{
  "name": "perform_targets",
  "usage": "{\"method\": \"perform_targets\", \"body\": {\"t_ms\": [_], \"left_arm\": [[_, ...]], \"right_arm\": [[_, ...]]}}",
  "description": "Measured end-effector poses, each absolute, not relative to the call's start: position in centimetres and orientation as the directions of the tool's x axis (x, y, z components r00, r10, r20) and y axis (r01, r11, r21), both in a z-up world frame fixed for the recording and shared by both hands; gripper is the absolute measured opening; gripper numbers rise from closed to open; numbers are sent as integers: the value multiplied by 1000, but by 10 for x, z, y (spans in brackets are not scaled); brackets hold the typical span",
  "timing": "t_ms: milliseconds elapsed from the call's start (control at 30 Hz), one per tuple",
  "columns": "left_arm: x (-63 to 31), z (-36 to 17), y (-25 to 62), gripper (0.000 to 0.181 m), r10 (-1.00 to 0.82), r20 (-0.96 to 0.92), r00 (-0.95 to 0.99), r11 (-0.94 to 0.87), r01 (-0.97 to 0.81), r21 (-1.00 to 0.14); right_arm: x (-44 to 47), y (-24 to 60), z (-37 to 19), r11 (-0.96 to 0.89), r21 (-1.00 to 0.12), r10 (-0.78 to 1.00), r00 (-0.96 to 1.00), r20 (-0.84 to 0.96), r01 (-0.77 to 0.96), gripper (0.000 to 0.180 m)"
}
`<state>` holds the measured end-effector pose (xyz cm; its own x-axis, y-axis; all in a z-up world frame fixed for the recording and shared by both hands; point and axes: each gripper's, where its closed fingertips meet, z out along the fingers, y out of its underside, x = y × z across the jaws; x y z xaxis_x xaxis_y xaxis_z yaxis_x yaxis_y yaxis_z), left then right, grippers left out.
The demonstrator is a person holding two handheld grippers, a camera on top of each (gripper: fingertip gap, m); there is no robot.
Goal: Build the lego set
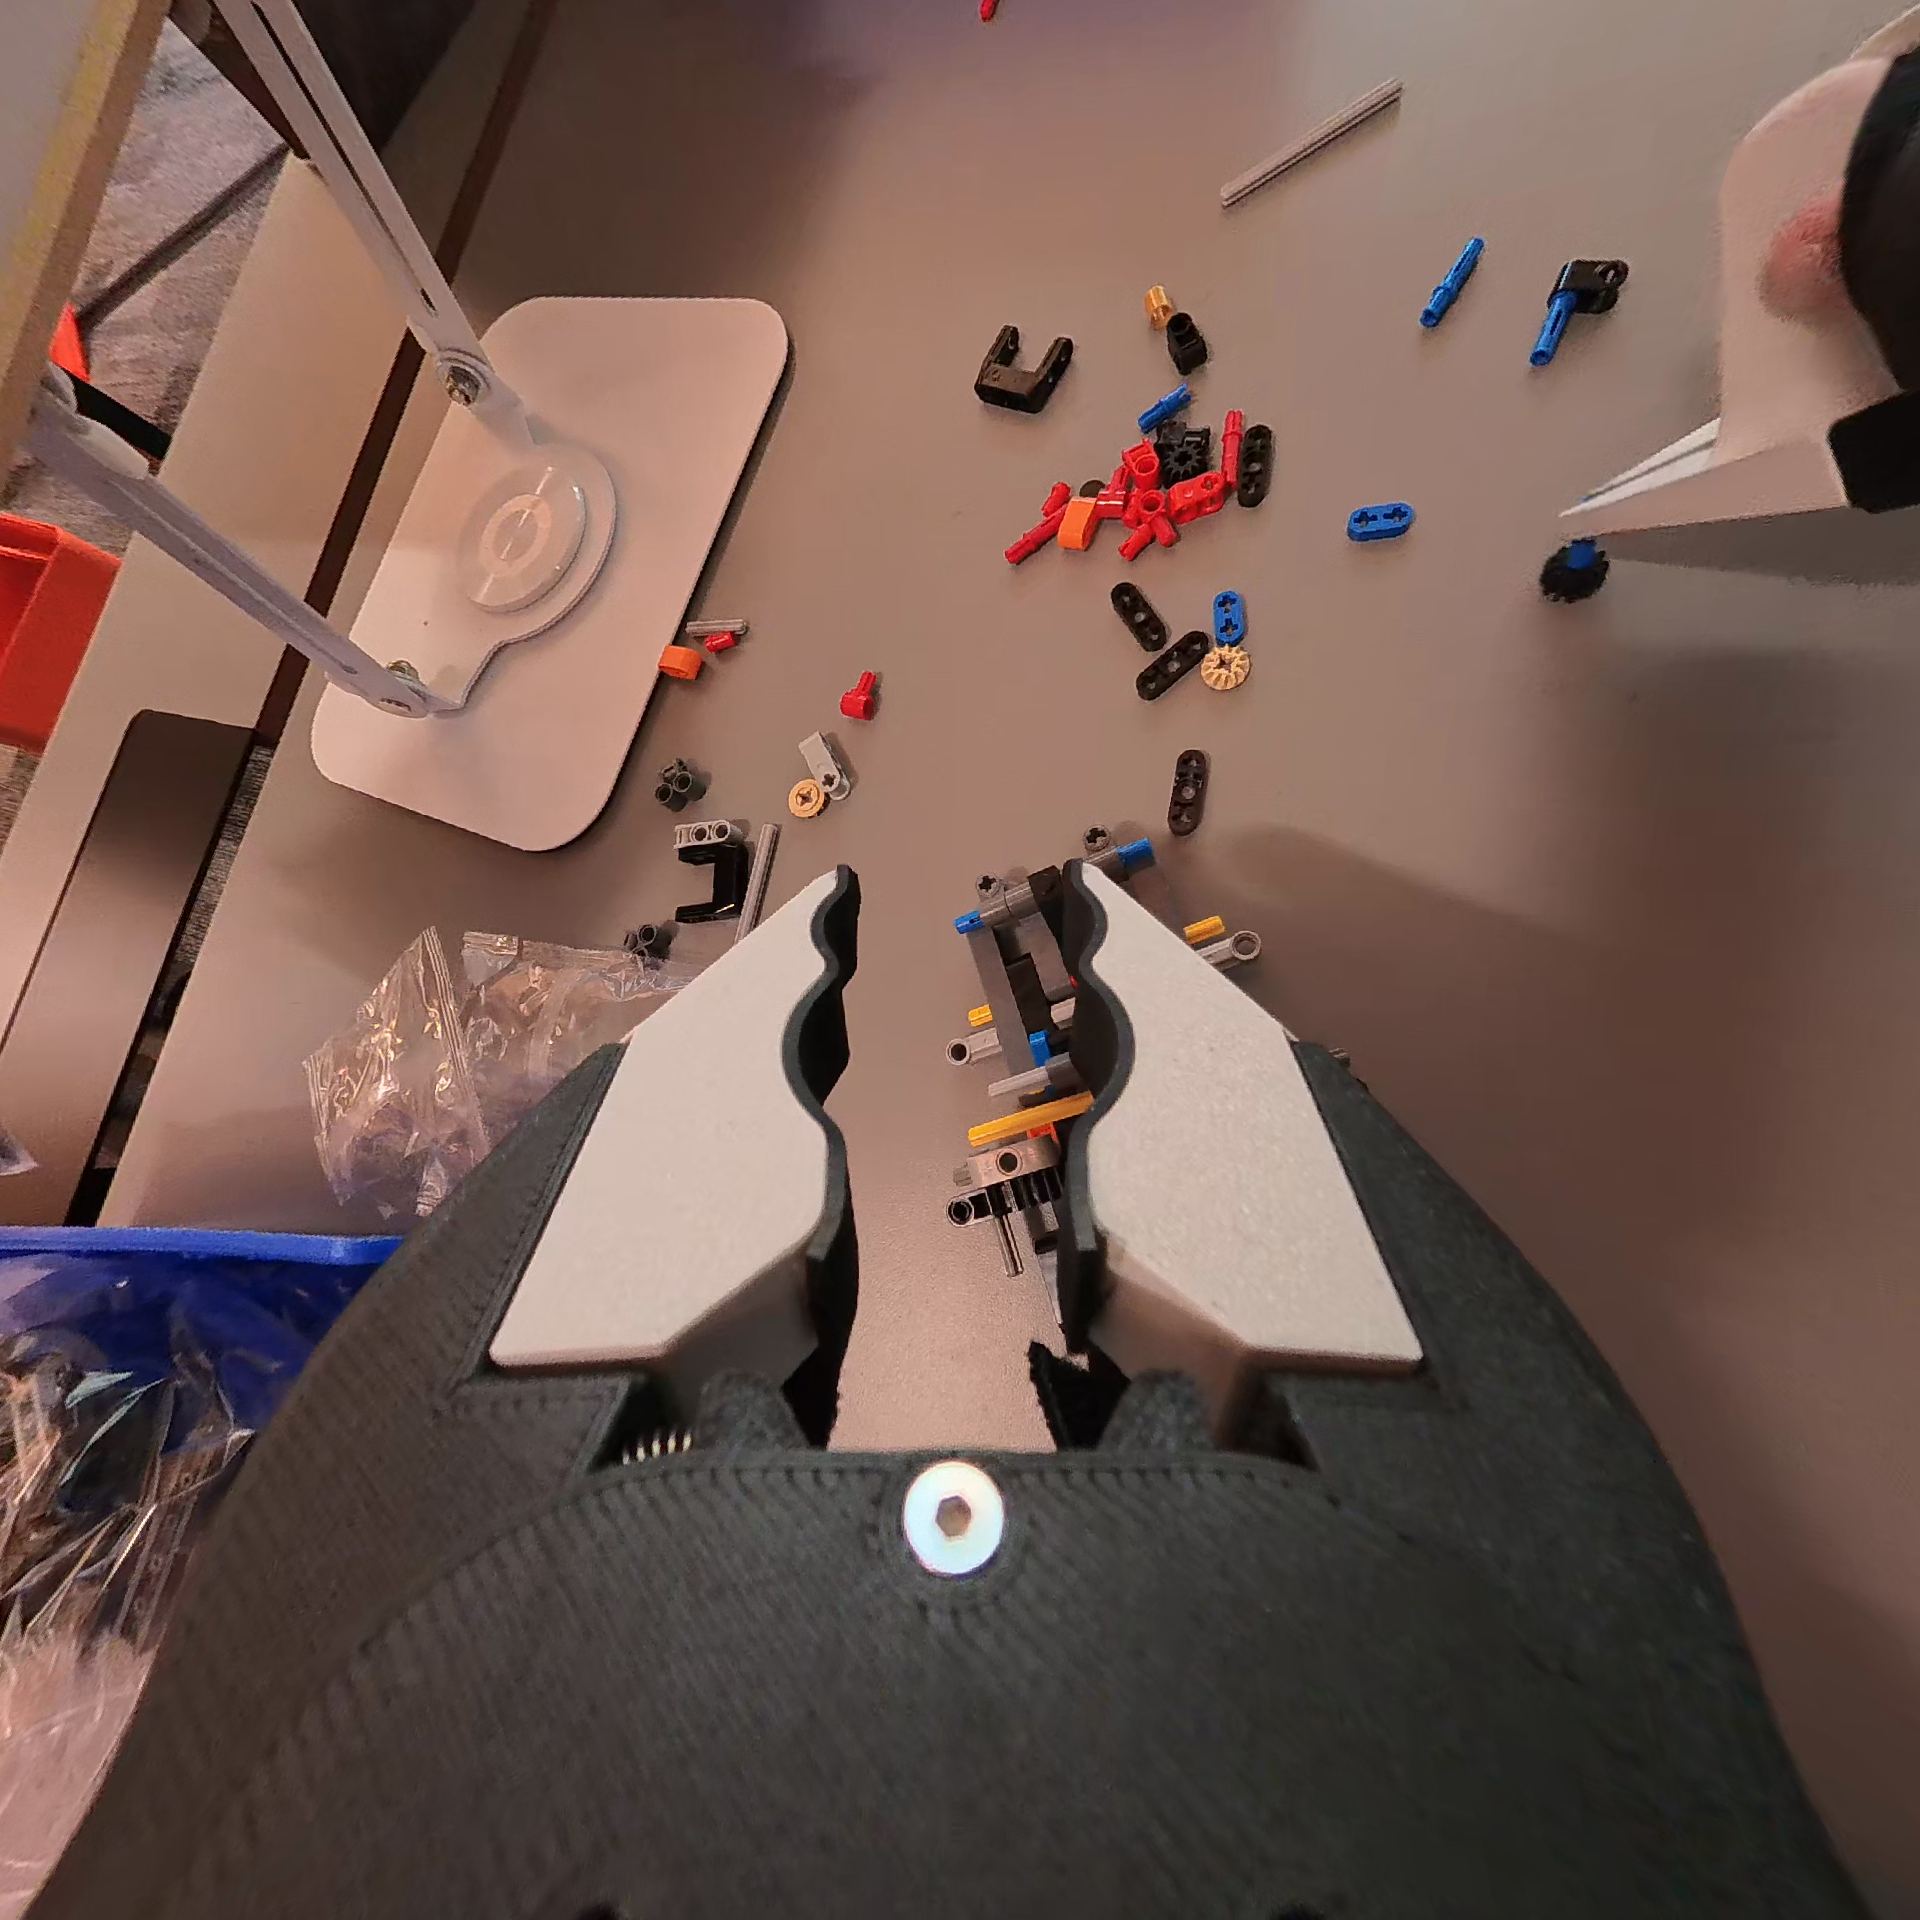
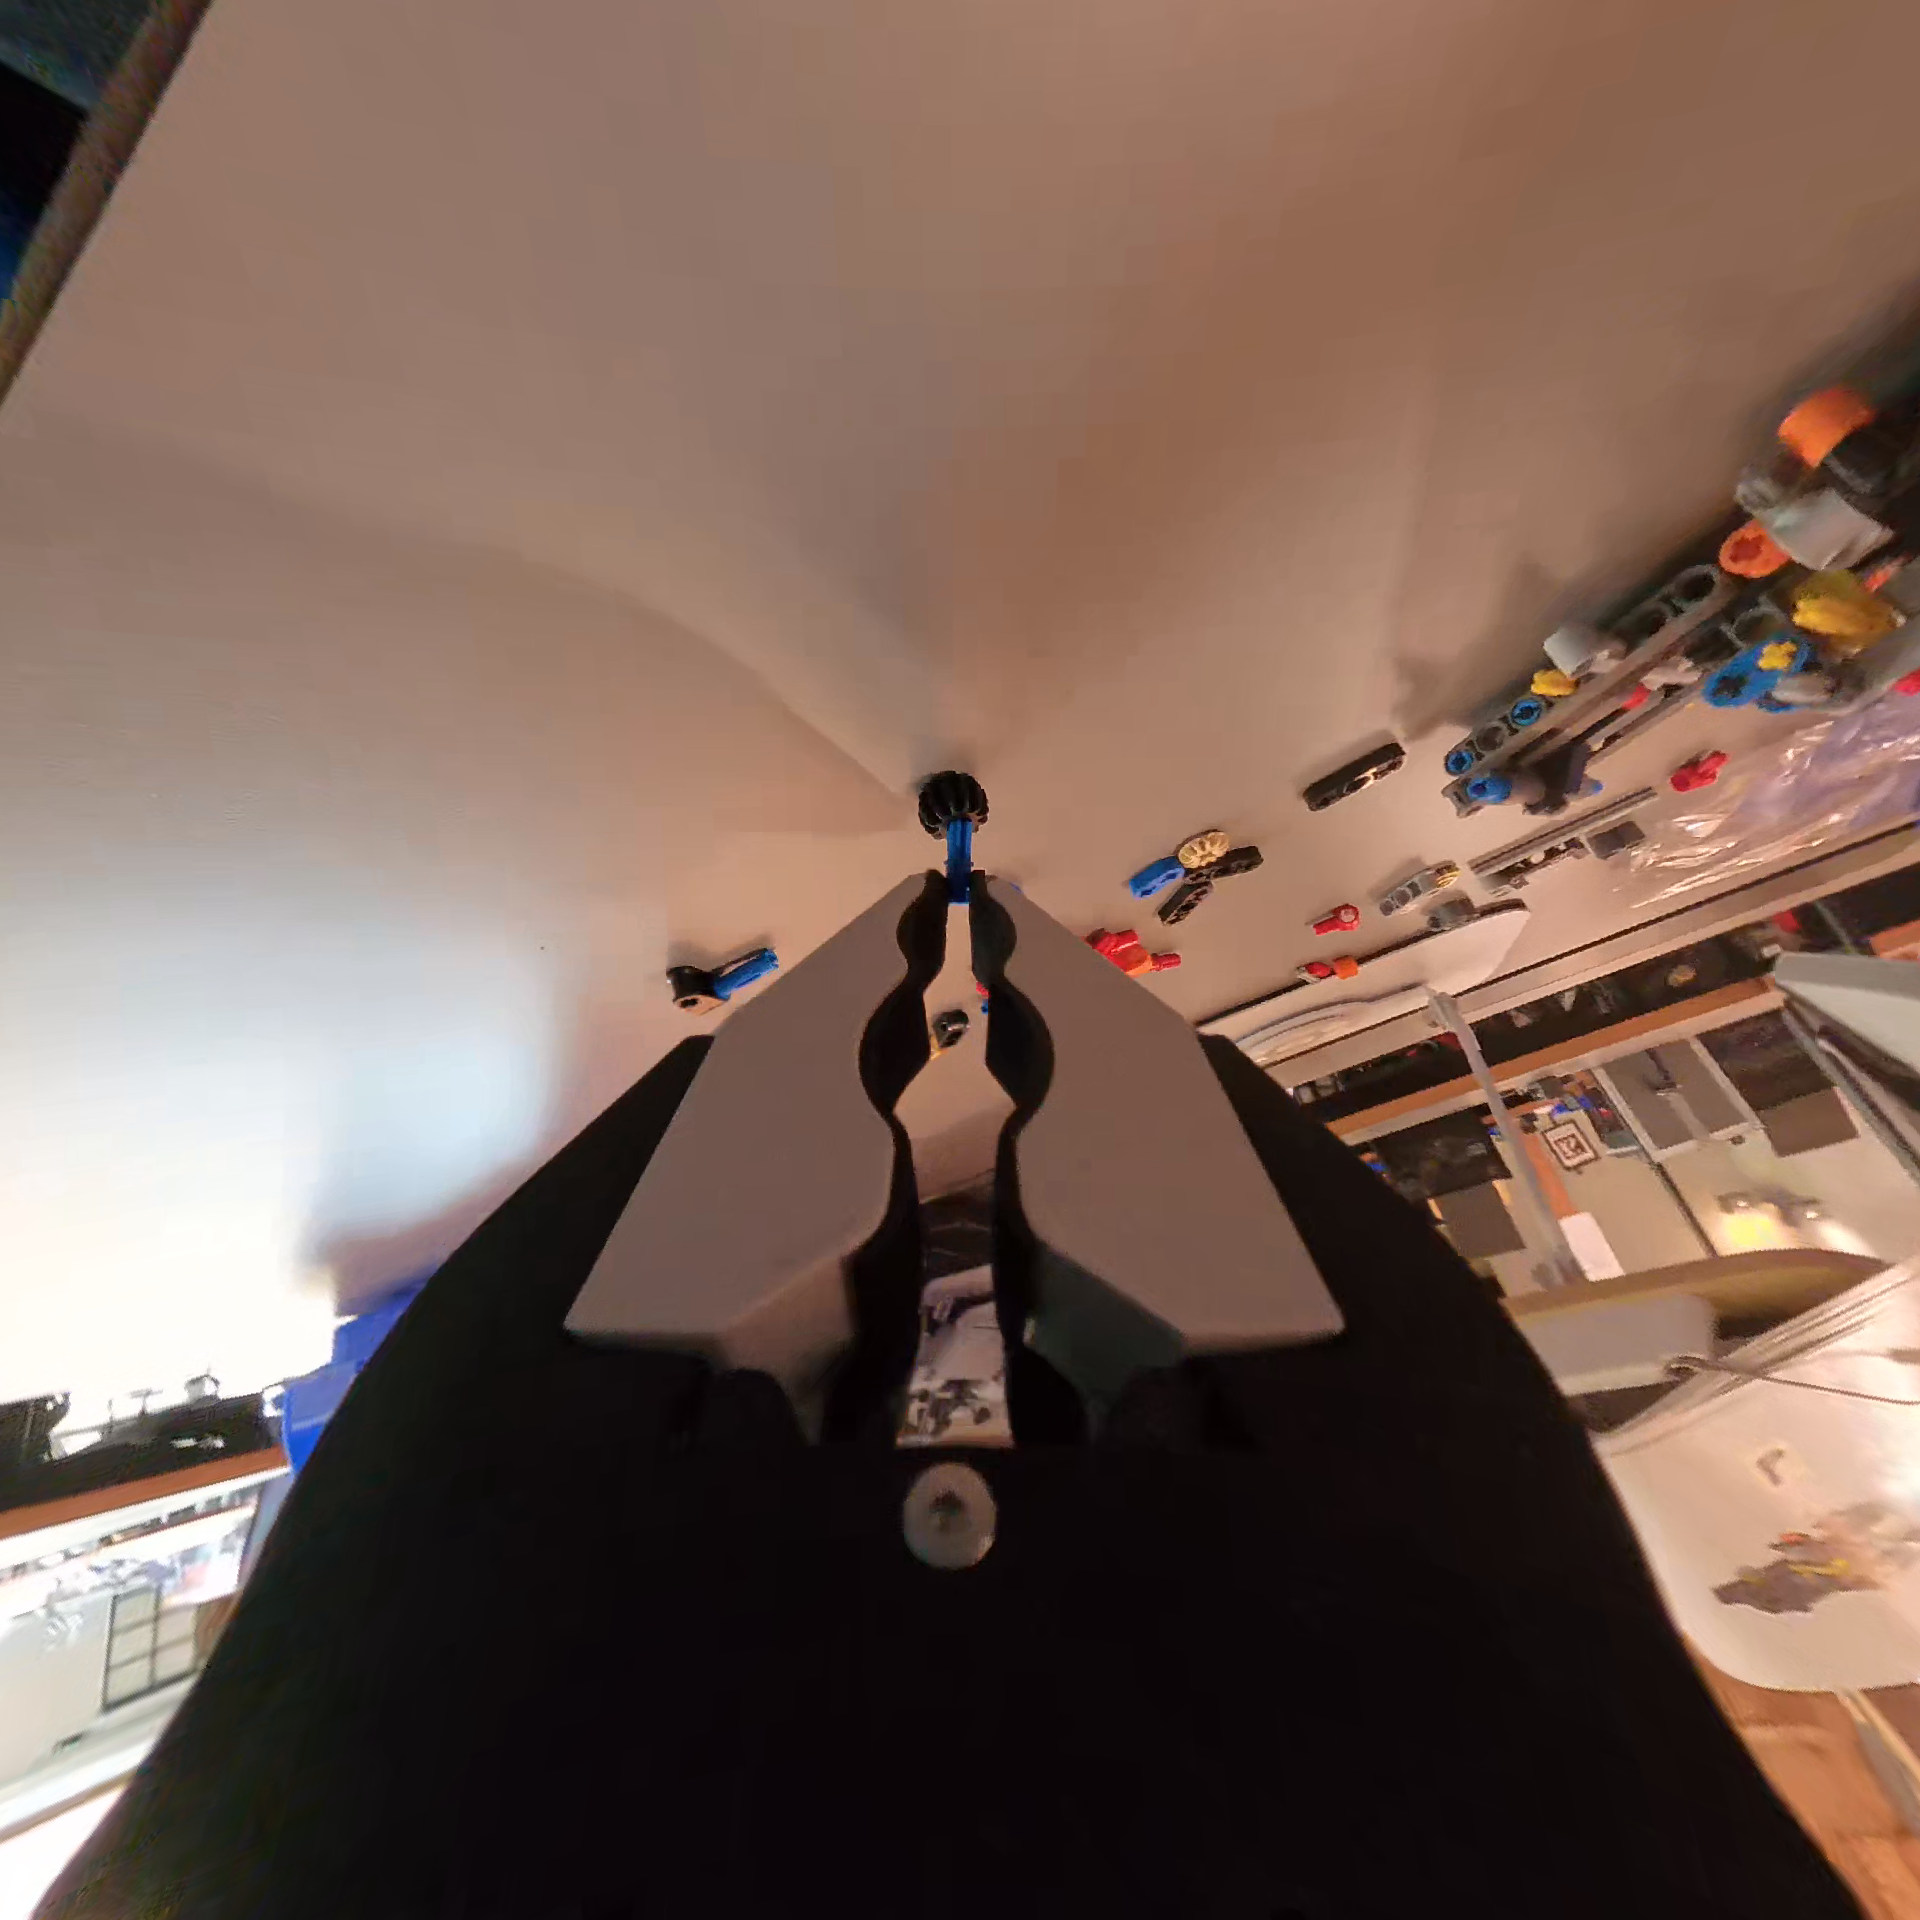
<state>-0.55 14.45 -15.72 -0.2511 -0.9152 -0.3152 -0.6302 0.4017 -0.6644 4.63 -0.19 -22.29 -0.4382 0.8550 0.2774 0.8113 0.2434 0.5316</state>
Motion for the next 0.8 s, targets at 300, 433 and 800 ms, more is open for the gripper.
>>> {"method": "perform_targets", "body": {"t_ms": [300,433,800], "left_arm": [[-6,-157,145,38,-916,-314,-251,401,-629,-666],[-6,-156,144,38,-915,-315,-251,402,-626,-668],[-6,-156,144,38,-916,-311,-253,400,-625,-670]], "right_arm": [[43,-2,-223,263,603,850,-477,224,753,1],[42,-3,-223,271,628,849,-489,201,729,1],[37,-4,-223,244,607,886,-428,177,757,1]]}}
